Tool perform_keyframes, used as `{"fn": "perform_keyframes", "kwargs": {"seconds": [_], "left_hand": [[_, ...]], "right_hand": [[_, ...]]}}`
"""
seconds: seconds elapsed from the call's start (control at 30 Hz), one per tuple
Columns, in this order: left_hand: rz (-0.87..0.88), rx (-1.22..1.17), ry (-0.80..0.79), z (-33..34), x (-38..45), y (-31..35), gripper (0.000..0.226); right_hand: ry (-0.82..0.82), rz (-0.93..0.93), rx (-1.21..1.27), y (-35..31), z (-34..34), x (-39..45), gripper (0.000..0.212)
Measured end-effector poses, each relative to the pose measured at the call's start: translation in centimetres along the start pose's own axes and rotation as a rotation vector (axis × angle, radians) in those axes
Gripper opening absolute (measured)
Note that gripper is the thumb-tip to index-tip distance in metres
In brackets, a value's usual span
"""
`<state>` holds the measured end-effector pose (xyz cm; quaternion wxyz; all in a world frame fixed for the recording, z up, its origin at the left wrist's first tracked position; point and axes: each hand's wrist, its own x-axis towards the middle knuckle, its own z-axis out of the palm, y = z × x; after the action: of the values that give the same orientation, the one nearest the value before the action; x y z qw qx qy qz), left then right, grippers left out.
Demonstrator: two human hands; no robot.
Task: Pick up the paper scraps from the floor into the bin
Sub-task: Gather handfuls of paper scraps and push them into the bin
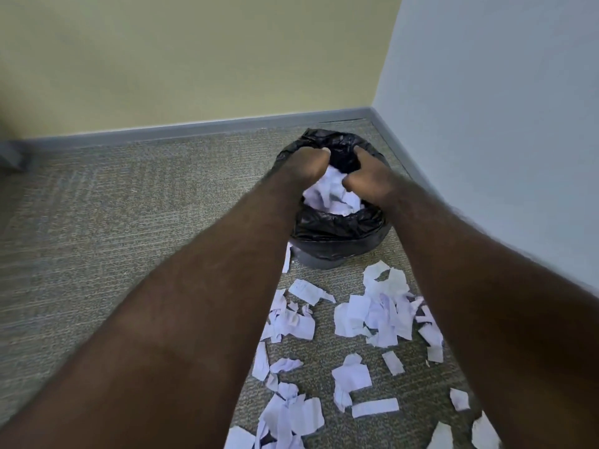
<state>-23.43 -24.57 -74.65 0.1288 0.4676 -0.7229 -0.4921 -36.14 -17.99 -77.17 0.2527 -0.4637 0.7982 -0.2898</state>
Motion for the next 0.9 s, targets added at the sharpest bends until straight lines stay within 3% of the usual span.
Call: {"fn": "perform_keyframes", "kwargs": {"seconds": [0.1,0.2,0.33,0.47,0.53,0.63,0.73,0.8,0.9], "left_hand": [[0.072,-0.047,0.085,-1.3,-0.2,-0.9,0.026],[0.192,-0.170,0.135,-2.4,-1.2,-2.2,0.026],[0.267,-0.327,0.374,-4.3,-3.6,-5.0,0.043],[0.242,-0.307,0.523,-6.5,-5.5,-11.4,0.043],[0.208,-0.264,0.584,-7.6,-6.8,-15.3,0.041],[0.078,-0.082,0.632,-9.1,-8.0,-22.6,0.041],[-0.199,0.106,0.471,-9.5,-8.2,-29.4,0.051],[-0.314,0.215,0.309,-8.8,-8.7,-32.7,0.056],[-0.244,0.462,0.227,-7.5,-8.9,-37.0,0.045]], "right_hand": [[0.115,-0.025,0.076,-0.6,-0.8,-1.5,0.057],[0.298,-0.030,0.138,-0.6,-1.8,-3.6,0.056],[0.525,-0.053,0.148,3.0,-3.1,-5.6,0.050],[0.639,0.105,0.112,9.7,-3.2,-9.9,0.051],[0.569,0.225,0.031,13.8,-2.2,-12.2,0.052],[0.295,0.408,0.029,18.5,0.5,-15.4,0.054],[0.136,0.506,0.101,22.0,3.6,-17.4,0.077],[0.070,0.521,0.085,23.4,5.0,-18.0,0.053],[0.028,0.493,0.074,25.3,6.7,-18.0,0.039]]}}
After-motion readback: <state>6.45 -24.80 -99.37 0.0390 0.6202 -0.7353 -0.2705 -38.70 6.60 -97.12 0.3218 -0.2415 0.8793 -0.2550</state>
